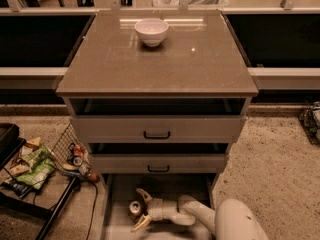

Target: Place orange can into bottom drawer

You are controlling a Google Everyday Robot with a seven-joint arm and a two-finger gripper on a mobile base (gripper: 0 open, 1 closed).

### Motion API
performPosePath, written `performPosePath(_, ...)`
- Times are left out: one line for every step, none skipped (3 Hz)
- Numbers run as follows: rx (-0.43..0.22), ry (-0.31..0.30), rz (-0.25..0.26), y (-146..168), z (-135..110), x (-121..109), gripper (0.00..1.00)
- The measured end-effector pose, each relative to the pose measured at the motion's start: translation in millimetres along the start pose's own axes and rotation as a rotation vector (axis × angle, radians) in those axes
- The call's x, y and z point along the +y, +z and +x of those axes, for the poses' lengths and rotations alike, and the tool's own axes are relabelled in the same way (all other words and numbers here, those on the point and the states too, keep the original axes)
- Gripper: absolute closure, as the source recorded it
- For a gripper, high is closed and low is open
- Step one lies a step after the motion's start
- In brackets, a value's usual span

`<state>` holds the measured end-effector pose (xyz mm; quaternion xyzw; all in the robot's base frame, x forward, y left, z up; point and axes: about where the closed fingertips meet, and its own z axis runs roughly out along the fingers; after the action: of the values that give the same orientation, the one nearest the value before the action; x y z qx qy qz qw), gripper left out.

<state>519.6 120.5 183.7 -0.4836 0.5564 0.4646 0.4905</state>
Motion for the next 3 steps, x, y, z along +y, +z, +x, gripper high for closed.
performPosePath(0.001, 0.000, 0.000, 0, 0, 0, 0.00)
performPosePath(0.030, -0.009, -0.017, -17, -10, 18, 0.00)
performPosePath(0.198, -0.059, 0.017, -81, -21, 16, 0.00)
